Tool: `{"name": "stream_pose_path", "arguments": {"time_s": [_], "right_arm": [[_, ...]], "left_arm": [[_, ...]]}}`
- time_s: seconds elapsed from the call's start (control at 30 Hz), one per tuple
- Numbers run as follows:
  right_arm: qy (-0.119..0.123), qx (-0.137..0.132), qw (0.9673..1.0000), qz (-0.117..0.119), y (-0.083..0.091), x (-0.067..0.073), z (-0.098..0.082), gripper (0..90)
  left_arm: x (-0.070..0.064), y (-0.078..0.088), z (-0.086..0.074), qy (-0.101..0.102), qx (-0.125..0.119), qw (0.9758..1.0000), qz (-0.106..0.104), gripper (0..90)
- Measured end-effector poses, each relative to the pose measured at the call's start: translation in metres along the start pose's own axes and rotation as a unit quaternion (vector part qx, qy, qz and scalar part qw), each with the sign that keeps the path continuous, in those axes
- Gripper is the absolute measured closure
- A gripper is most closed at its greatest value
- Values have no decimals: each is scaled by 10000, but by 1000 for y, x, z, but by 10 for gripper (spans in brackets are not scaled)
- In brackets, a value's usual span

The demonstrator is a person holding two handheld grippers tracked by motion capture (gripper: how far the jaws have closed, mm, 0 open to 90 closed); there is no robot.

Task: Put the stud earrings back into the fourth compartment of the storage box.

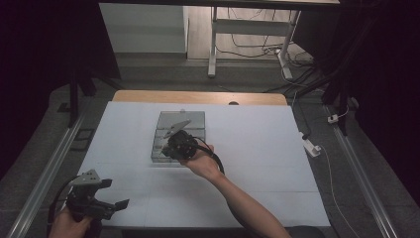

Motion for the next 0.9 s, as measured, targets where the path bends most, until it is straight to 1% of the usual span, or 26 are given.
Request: {"name": "stream_pose_path", "arguments": {"time_s": [0.13,0.17,0.2,0.23,0.37,0.47,0.57,0.63,0.67,0.73,0.83,0.87,0.9], "right_arm": [[-28,59,10000,-38,-10,-3,3,873],[-85,34,9999,-48,-13,-4,4,873],[-72,64,10000,-25,-15,-4,4,873],[-77,34,10000,-26,-18,-5,5,873],[-94,115,9999,-74,-26,-8,5,872],[-116,94,9999,-63,-33,-8,5,872],[-122,135,9998,-60,-39,-8,5,871],[-135,233,9996,-107,-42,-8,3,864],[-209,235,9995,-63,-44,-8,3,842],[-284,207,9993,-136,-44,-9,3,789],[-401,89,9990,-197,-38,-10,4,753],[-440,95,9988,-208,-35,-10,5,735],[-484,40,9987,-176,-32,-10,5,712]], "left_arm": [[0,0,0,2,2,10000,3,0],[0,0,0,4,1,10000,1,0],[0,0,0,3,-1,10000,-1,0],[0,0,0,4,0,10000,-1,0],[0,0,0,-2,3,10000,0,0],[0,0,0,-5,3,10000,-1,0],[0,0,0,-10,5,10000,-4,0],[0,0,0,-11,3,10000,-11,0],[0,0,0,-11,5,10000,-11,0],[0,0,0,-20,9,10000,-3,0],[0,0,0,-28,6,10000,-11,0],[0,0,0,-27,6,10000,-10,0],[0,0,0,-27,0,10000,-11,0]]}}
Point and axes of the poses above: each handheld gripper's, and its own axes: y roughly backward along the jaws, z roughly out of its top, x roughly to its left, the point moved 7 cm from there along -y, roughly forward along the jaws, and after that the axes turned 2 degrees about z, right-handed, at the moved point
